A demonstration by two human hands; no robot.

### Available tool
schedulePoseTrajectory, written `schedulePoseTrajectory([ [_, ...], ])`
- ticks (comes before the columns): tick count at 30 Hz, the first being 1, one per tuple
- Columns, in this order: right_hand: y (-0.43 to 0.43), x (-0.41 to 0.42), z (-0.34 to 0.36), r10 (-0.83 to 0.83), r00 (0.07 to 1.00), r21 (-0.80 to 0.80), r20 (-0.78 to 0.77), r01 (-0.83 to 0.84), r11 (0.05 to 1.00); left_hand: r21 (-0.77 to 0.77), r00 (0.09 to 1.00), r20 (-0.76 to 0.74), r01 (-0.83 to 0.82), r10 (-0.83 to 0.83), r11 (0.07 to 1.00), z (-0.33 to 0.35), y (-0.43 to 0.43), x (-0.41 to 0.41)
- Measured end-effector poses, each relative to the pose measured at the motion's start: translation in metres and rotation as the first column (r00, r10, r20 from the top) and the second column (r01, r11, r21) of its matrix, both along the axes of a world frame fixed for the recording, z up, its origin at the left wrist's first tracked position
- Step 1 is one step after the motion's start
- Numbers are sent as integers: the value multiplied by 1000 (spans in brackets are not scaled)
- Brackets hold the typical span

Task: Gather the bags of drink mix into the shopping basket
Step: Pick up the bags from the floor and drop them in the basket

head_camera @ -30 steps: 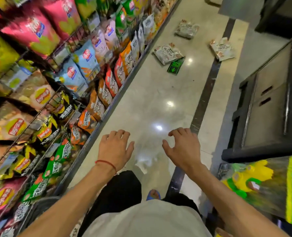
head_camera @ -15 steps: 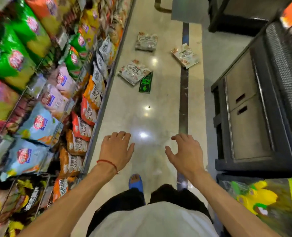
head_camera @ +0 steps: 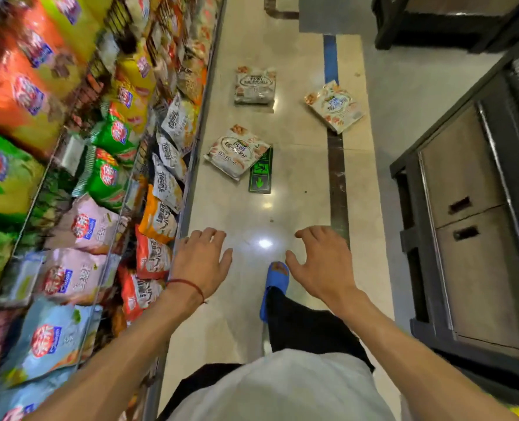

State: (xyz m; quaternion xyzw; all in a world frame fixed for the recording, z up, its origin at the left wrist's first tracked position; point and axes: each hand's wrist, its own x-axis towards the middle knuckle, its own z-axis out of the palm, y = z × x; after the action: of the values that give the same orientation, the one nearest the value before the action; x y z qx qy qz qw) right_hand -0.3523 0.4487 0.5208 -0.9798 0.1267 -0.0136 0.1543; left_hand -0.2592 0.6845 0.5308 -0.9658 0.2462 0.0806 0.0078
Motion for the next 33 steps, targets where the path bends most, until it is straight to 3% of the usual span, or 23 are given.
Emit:
schedulePoseTrajectory([
  [9, -55, 186, 5, 186, 980, 12, -73, -186, 983, -5, 999, -19, -43, 43, 999, 23, -69, 160],
  [16, -74, 303, -2, 119, 984, 17, -134, -117, 993, -19, 998, -57, -31, 30, 999, 3, -86, 286],
  [26, -73, 473, -26, -102, 974, -7, -200, 102, 995, 53, 975, -172, 152, -141, 987, -23, -109, 502],
  [33, -71, 554, -55, -188, 927, 18, -325, 205, 979, 128, 954, -225, 233, -201, 964, -49, -132, 598],
])
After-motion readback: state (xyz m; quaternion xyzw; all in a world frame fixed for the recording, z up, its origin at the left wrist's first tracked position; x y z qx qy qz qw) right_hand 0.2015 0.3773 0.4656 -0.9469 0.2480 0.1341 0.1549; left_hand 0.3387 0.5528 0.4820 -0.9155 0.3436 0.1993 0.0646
